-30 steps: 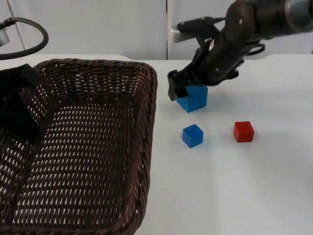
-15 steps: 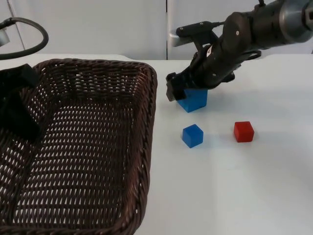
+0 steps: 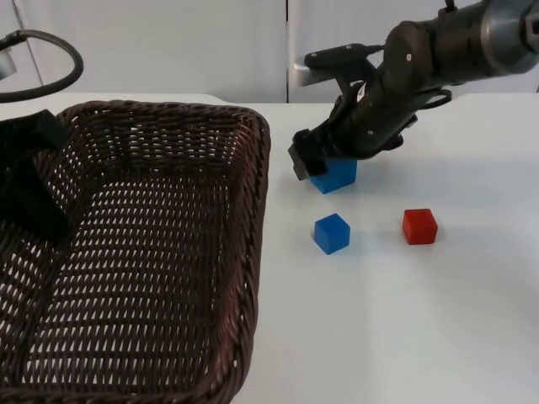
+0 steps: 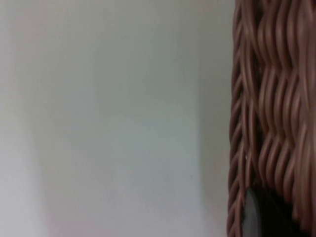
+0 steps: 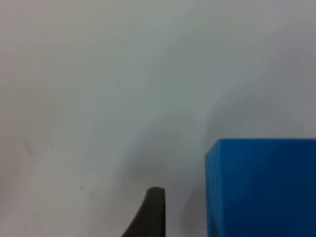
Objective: Pick up the basket with the left hand and place the largest block into the basket with the right hand.
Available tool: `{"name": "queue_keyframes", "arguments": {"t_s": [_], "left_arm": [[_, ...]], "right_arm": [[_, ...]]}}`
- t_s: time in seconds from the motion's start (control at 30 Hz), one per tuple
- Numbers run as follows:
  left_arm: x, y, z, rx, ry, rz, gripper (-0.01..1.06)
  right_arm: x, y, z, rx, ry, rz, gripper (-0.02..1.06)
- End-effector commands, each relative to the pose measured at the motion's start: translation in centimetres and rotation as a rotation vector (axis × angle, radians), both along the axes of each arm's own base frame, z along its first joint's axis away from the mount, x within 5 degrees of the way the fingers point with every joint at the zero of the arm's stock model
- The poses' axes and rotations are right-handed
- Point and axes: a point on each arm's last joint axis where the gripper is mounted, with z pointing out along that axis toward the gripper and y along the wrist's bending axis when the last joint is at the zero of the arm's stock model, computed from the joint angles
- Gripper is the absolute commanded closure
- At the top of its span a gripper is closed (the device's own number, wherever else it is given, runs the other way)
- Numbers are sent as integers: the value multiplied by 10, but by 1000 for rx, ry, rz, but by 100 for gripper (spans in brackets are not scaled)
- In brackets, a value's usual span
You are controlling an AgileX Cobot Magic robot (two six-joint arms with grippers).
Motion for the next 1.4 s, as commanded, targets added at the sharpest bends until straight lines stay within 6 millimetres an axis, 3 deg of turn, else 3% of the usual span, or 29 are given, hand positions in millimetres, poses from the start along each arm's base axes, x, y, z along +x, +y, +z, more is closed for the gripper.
{"name": "queue_keyframes", "arguments": {"t_s": [0.0,0.1,0.13,0.27,0.3,0.33,0.43,0.5,0.6,0.63,0.67,0.8,0.83,0.97,1.13,1.37], "left_arm": [[-1,-2,3,-16,0,2,105],[-1,-2,3,-16,0,2,105],[-1,-2,3,-16,0,2,105],[-1,-2,3,-16,0,2,105],[-1,-2,3,-16,0,2,105],[-1,-2,3,-14,0,1,105],[-1,-2,2,-10,-5,3,105],[-1,-2,2,-10,-3,3,105],[0,-2,2,-9,-2,2,105],[0,-2,2,-9,-2,2,105],[0,-2,2,-9,-2,2,105],[0,-2,2,-9,-2,2,105],[0,-2,2,-9,-2,2,105],[-1,-2,2,-10,-1,1,105],[-1,-2,2,-10,-1,1,105],[-1,-2,2,-10,-1,1,105]], "right_arm": [[1,1,2,0,-3,2,22],[0,1,2,0,2,-1,36],[0,1,2,0,2,-1,36],[0,1,5,2,2,-4,70],[0,1,5,2,2,-4,70],[0,1,10,8,-6,-6,84],[-1,0,31,17,-21,-4,105],[-2,0,39,18,-23,-4,105],[-8,-3,73,22,-27,0,105],[-13,-6,92,22,-25,2,105],[-13,-6,92,22,-25,2,105],[-31,-14,142,13,-7,11,105],[-31,-14,142,13,-7,11,105],[-47,-23,177,-3,2,17,105],[-62,-32,200,-41,31,25,105],[-73,-37,211,-55,46,44,105]]}}
